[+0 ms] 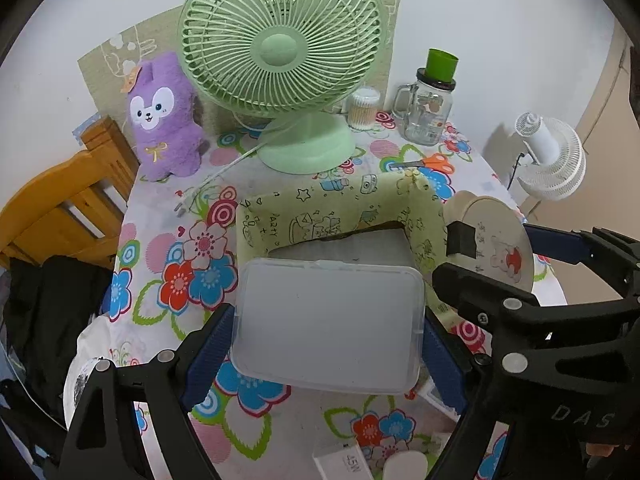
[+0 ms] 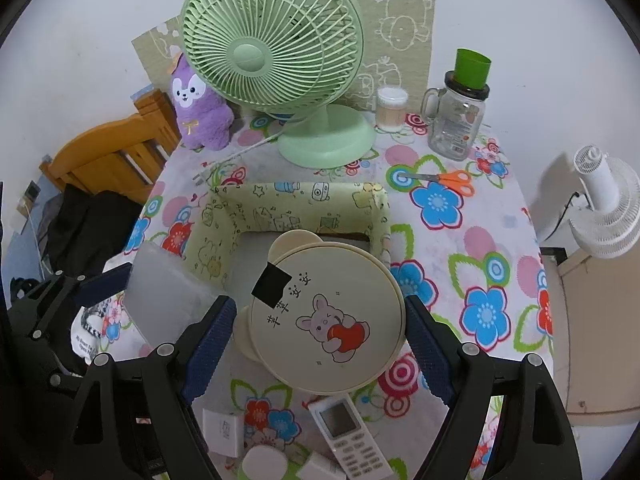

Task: Organize rigid objects
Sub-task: 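Carry the container and mirror with both tools over the green fabric box, then lower both items into the box and open both tools, then withdraw both tools from the box back toward the remaining items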

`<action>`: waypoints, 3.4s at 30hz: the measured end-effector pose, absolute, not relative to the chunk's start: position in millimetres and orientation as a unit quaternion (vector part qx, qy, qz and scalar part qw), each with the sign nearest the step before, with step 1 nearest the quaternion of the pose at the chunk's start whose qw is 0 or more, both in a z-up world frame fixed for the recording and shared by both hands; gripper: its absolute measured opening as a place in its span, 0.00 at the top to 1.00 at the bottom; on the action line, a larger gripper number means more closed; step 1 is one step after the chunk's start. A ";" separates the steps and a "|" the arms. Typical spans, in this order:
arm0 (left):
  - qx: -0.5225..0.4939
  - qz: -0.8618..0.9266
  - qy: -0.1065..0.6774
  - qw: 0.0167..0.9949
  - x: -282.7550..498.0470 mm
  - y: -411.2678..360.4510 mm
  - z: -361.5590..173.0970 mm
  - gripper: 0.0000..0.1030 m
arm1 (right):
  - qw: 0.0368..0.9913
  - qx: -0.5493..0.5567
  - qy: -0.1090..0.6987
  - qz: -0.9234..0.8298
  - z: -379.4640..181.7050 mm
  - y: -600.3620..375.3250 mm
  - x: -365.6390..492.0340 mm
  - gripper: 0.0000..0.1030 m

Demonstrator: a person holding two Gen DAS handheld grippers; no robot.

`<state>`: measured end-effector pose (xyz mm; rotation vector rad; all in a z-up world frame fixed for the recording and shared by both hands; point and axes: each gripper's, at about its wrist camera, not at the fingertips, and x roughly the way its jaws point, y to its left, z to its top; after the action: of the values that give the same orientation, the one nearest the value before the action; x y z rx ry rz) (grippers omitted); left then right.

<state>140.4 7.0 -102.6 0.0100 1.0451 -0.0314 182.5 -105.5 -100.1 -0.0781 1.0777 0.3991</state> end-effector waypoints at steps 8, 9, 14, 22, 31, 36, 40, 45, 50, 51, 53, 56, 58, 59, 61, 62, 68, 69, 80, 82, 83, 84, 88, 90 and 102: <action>-0.002 -0.005 0.511 0.859 167.4 16.6 -116.2 0.13 | 0.831 -0.032 0.518 0.198 -113.7 -96.5 211.4 0.18; -0.001 -0.005 0.514 0.858 170.2 17.4 -118.2 0.13 | 0.830 -0.032 0.520 0.198 -116.1 -95.3 214.8 0.18; 0.000 -0.002 0.524 0.851 182.7 21.1 -129.7 0.13 | 0.824 -0.034 0.528 0.203 -126.5 -89.2 227.5 0.18; -0.001 -0.008 0.540 0.842 192.1 19.7 -145.7 0.13 | 0.814 -0.040 0.543 0.200 -144.2 -82.8 240.1 0.18; 0.007 0.029 0.544 0.838 195.2 12.0 -150.6 0.13 | 0.811 -0.043 0.550 0.194 -156.5 -78.8 250.8 0.18; -0.015 0.048 0.550 0.833 193.7 12.6 -150.1 0.13 | 0.810 -0.044 0.552 0.196 -161.5 -76.9 255.6 0.18; -0.039 0.052 0.551 0.832 193.3 13.9 -148.7 0.11 | 0.811 -0.046 0.550 0.195 -163.4 -75.2 257.9 0.18; -0.069 0.046 0.558 0.825 194.8 14.5 -149.3 0.08 | 0.816 -0.048 0.543 0.190 -164.4 -72.7 262.2 0.18; -0.056 0.051 0.558 0.826 196.4 12.7 -149.0 0.08 | 0.814 -0.045 0.546 0.191 -168.9 -69.5 266.7 0.17; -0.054 0.053 0.558 0.826 197.0 12.7 -148.8 0.08 | 0.816 -0.048 0.544 0.190 -169.2 -68.3 266.9 0.17; -0.048 0.056 0.558 0.827 197.9 11.9 -148.6 0.08 | 0.818 -0.054 0.541 0.190 -169.9 -65.4 267.7 0.17; -0.044 0.055 0.559 0.826 199.6 12.5 -148.8 0.08 | 0.818 -0.055 0.540 0.188 -170.7 -63.2 269.0 0.16; -0.044 0.057 0.559 0.826 200.7 14.1 -148.2 0.08 | 0.816 -0.052 0.542 0.194 -170.6 -63.4 270.2 0.11; -0.043 0.059 0.558 0.827 200.7 15.0 -148.0 0.08 | 0.815 -0.048 0.543 0.196 -170.5 -64.4 270.9 0.09; -0.042 0.060 0.558 0.827 201.4 17.0 -147.3 0.08 | 0.814 -0.037 0.543 0.202 -169.5 -67.9 271.5 0.05; -0.042 0.060 0.558 0.827 201.6 17.9 -147.1 0.08 | 0.813 -0.034 0.544 0.204 -169.0 -69.1 271.4 0.05; -0.037 0.057 0.559 0.827 200.0 17.5 -144.3 0.08 | 0.812 -0.028 0.546 0.206 -162.6 -73.2 263.6 0.05; -0.036 0.055 0.558 0.827 199.5 17.2 -143.5 0.08 | 0.812 -0.028 0.546 0.205 -161.1 -74.0 261.4 0.05; -0.020 0.049 0.554 0.831 189.6 12.4 -133.8 0.08 | 0.822 -0.023 0.537 0.189 -143.3 -82.0 242.1 0.05; -0.017 0.047 0.552 0.833 186.8 10.9 -131.6 0.08 | 0.824 -0.026 0.533 0.187 -139.3 -83.3 238.6 0.05; -0.017 0.047 0.551 0.833 185.9 10.3 -130.7 0.08 | 0.826 -0.027 0.532 0.187 -138.0 -83.9 237.4 0.05; -0.016 0.047 0.550 0.834 184.7 9.7 -129.9 0.08 | 0.827 -0.028 0.530 0.186 -136.4 -84.6 235.9 0.05; -0.017 0.049 0.549 0.834 180.3 9.0 -127.3 0.08 | 0.829 -0.026 0.528 0.182 -131.1 -87.1 228.8 0.05; -0.015 0.051 0.548 0.835 177.7 9.3 -126.2 0.08 | 0.829 -0.022 0.528 0.181 -129.6 -88.6 225.5 0.05; -0.016 0.050 0.537 0.842 160.9 5.7 -116.0 0.08 | 0.840 -0.024 0.513 0.175 -114.2 -95.1 203.4 0.05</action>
<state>160.9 5.7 -116.0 -0.0328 1.1346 0.1054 203.4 -95.1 -114.2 -0.0510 1.0840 0.3707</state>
